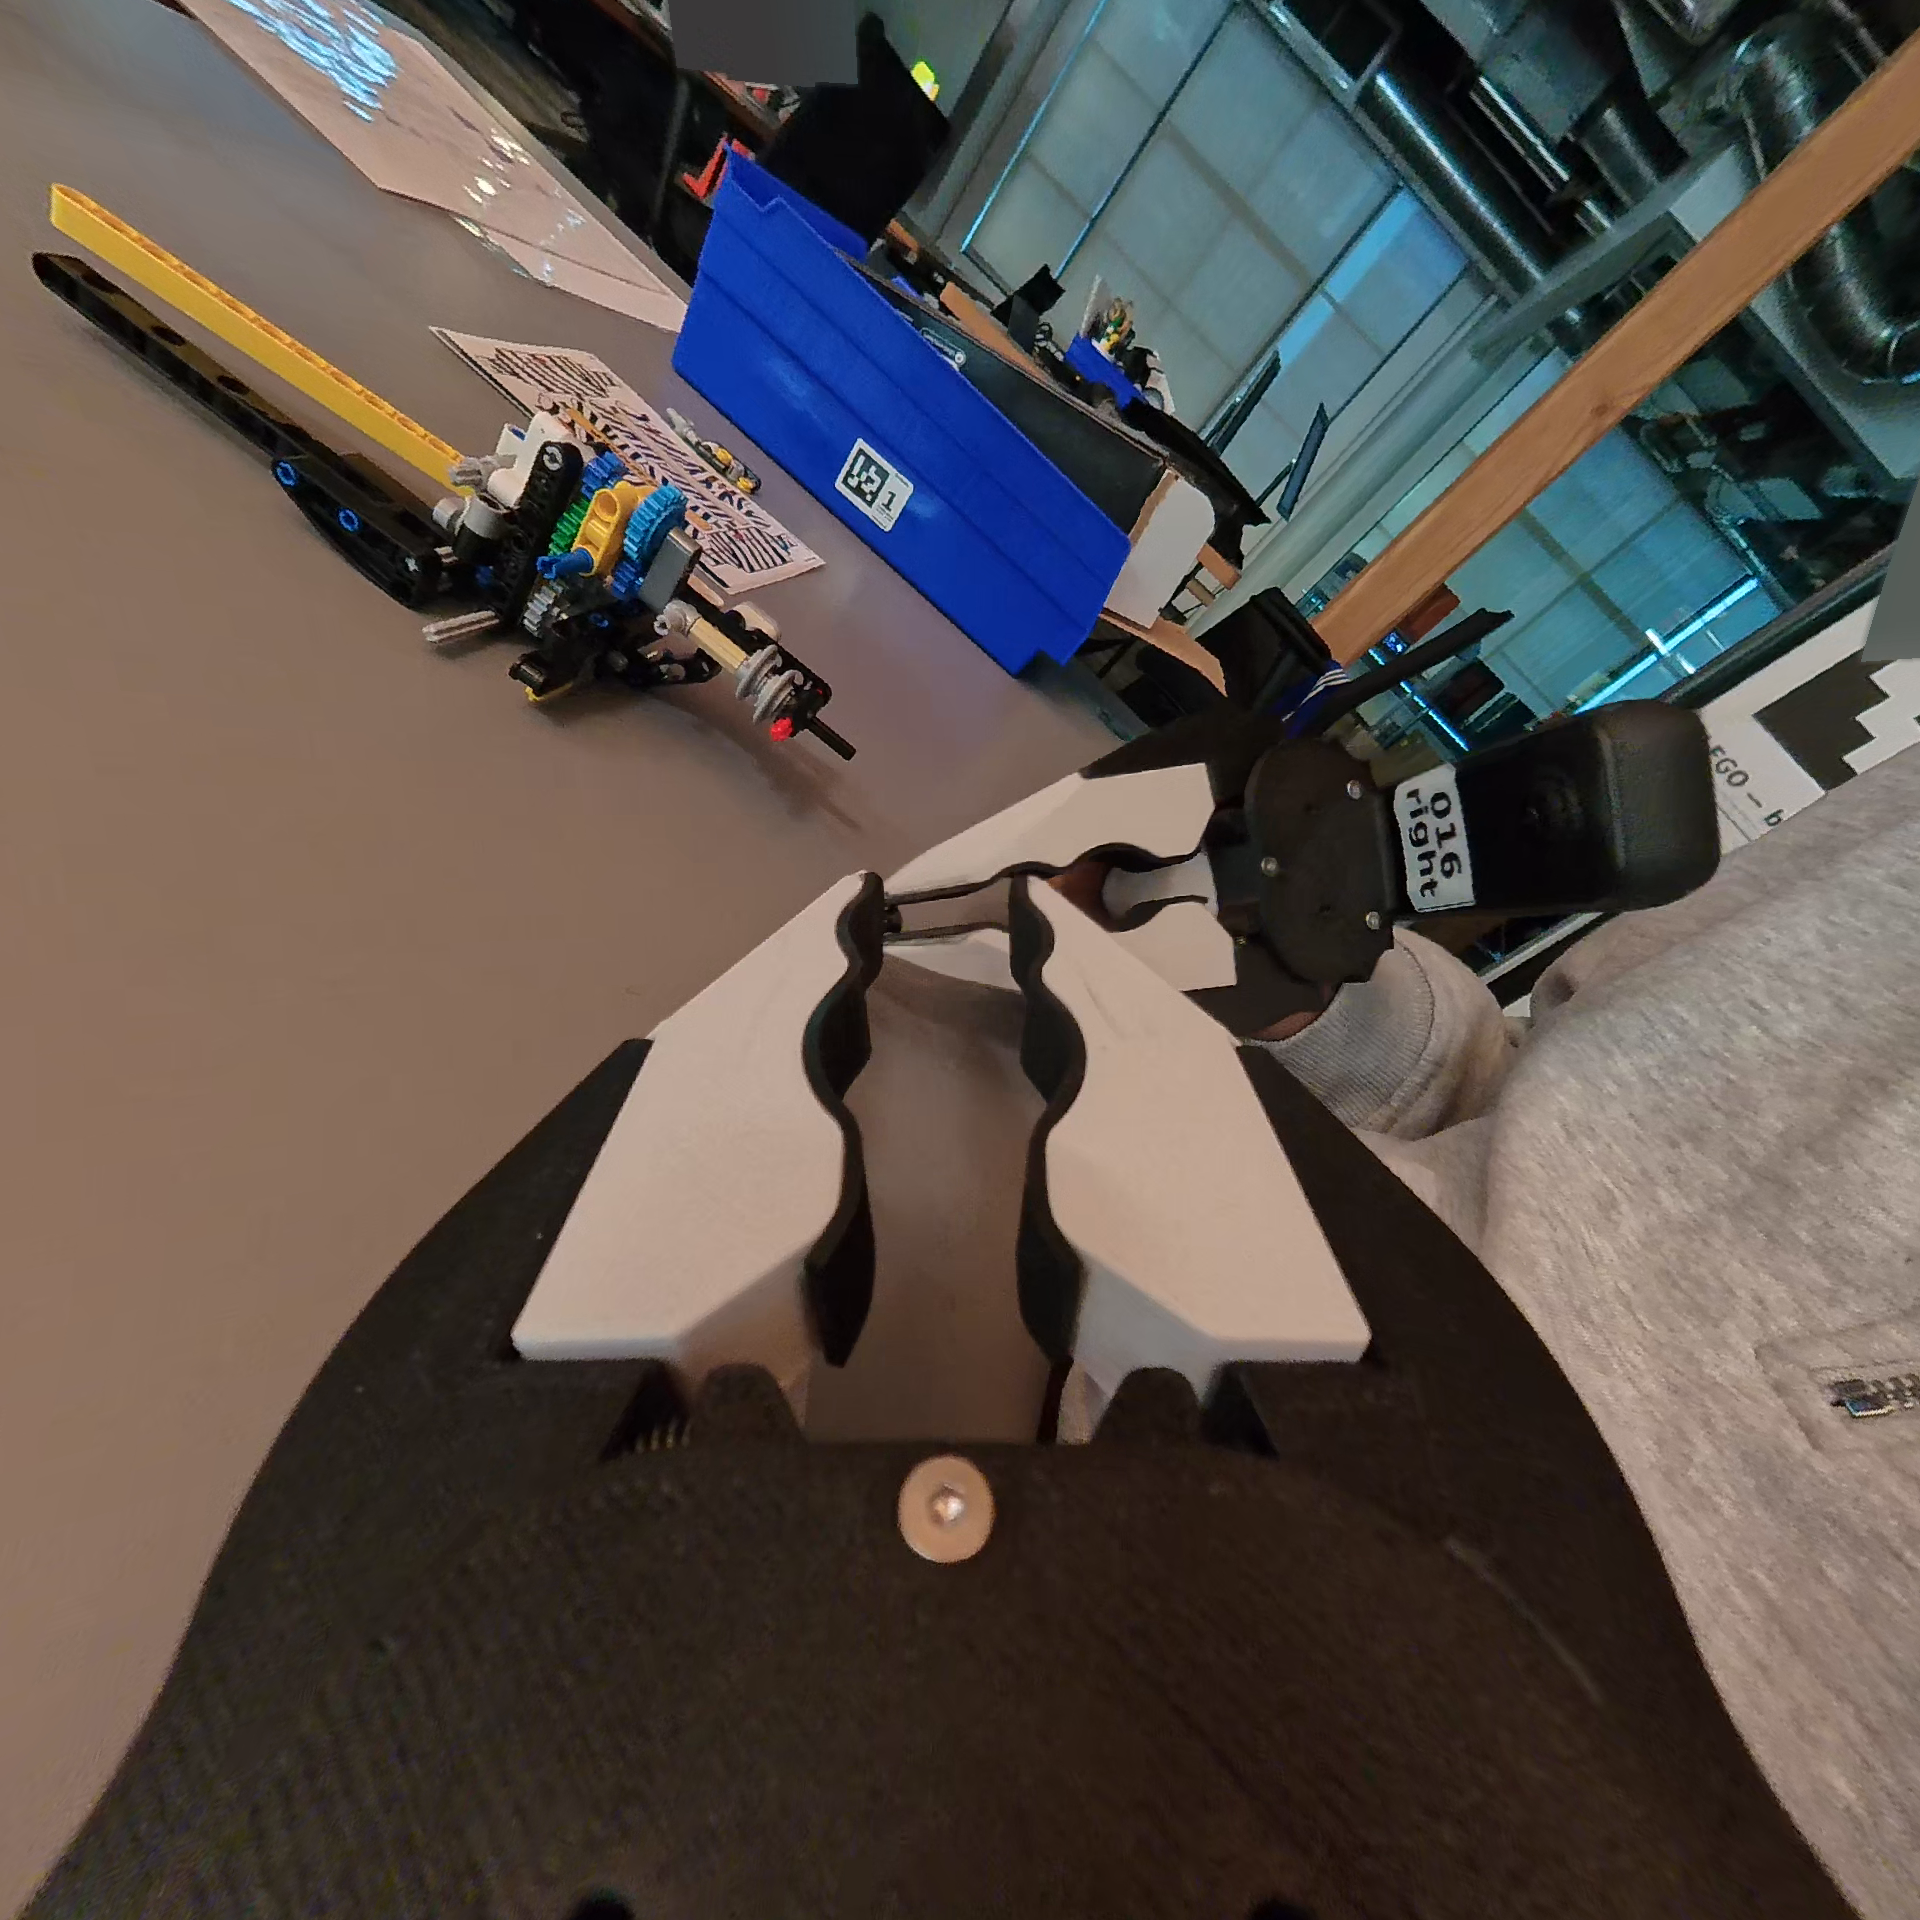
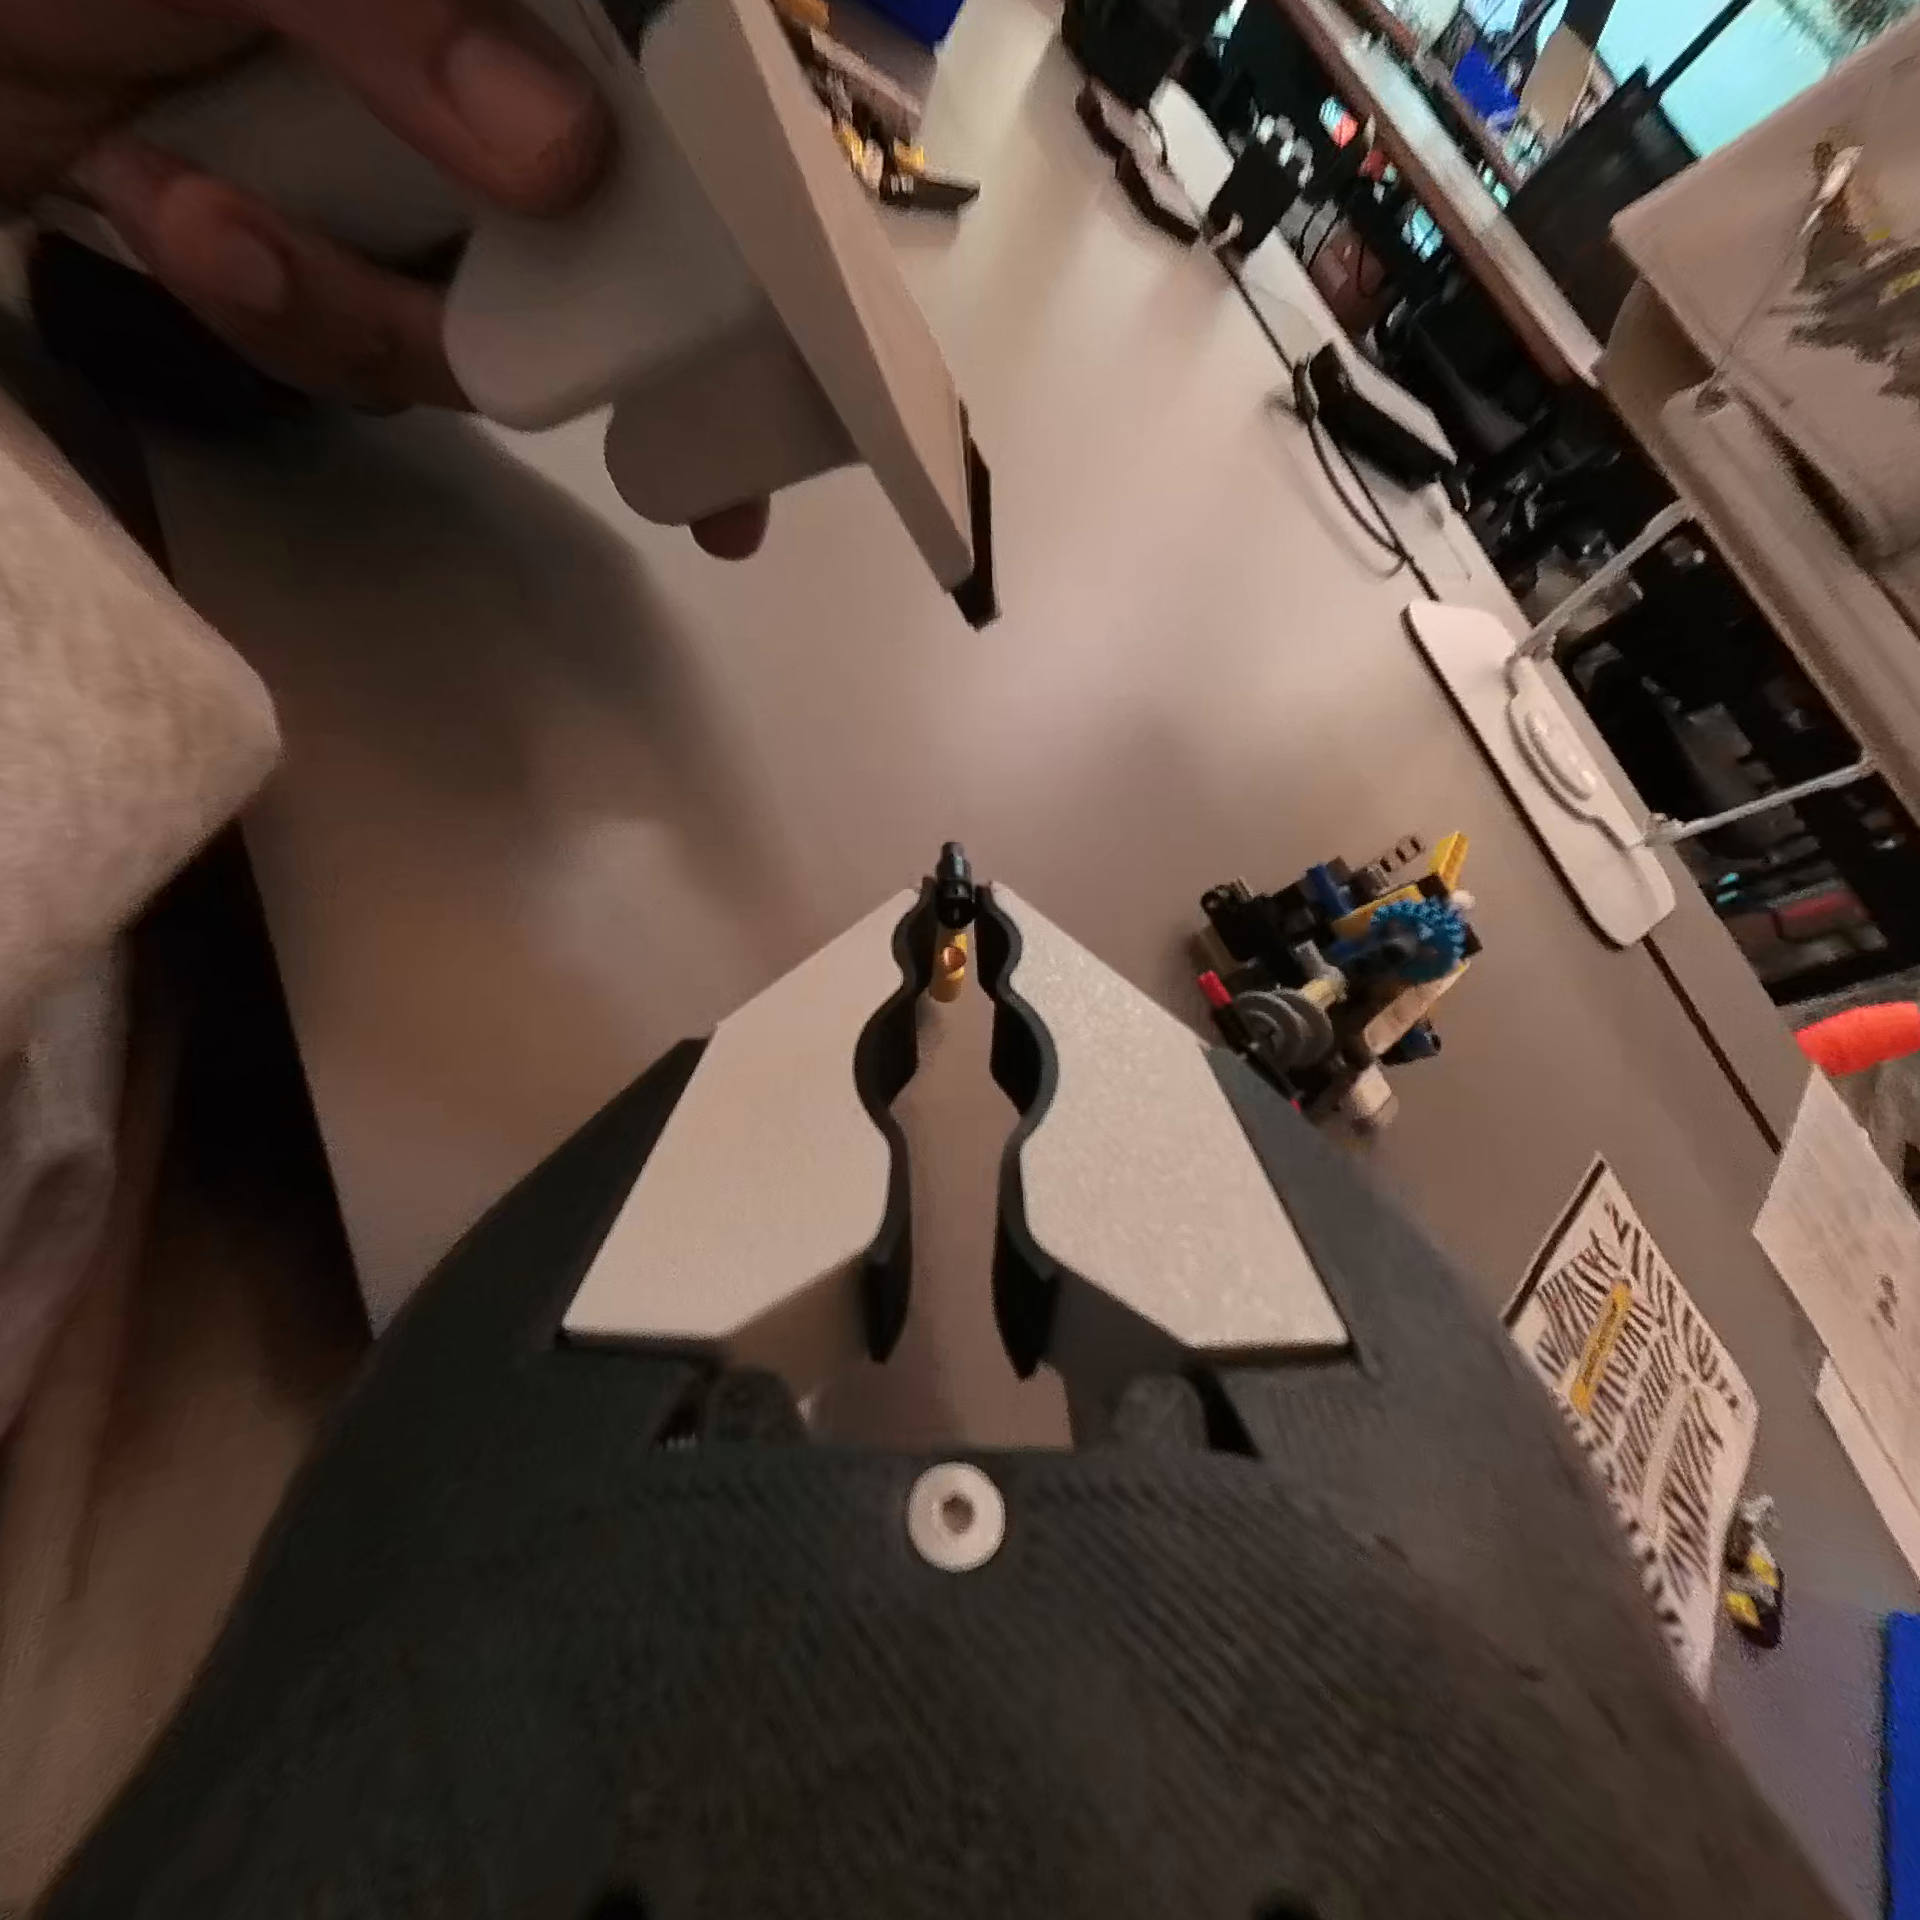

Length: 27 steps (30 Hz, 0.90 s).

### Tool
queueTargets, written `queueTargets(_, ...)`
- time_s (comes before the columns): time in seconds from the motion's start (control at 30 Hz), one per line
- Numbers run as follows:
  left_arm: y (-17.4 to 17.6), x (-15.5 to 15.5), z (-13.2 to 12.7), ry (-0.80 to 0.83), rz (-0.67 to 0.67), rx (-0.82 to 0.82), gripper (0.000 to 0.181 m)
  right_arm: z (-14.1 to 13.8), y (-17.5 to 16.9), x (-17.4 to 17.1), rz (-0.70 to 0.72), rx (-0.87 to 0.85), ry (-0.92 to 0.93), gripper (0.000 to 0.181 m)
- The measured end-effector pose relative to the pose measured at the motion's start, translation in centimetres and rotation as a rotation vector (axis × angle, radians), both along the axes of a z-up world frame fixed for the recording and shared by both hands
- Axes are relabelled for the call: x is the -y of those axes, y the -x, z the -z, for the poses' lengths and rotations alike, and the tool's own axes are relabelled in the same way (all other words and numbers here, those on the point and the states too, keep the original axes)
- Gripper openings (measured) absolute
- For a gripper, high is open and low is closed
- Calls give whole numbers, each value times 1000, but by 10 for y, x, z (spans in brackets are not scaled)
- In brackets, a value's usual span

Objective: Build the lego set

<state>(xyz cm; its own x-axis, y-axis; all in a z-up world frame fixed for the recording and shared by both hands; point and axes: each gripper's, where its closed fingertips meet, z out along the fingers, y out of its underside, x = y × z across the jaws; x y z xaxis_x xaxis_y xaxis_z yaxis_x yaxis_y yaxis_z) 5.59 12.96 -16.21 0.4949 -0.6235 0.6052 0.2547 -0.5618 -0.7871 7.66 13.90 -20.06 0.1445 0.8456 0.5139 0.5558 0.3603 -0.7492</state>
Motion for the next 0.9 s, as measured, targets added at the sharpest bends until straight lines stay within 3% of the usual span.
queueTargets(0.43,0,0,0,-3,-2,-1,21,19,-4,-4,3,129,-76,6)
queueTargets(0.9,1,0,-1,-3,-6,1,21,21,-5,-3,-3,141,-82,7)
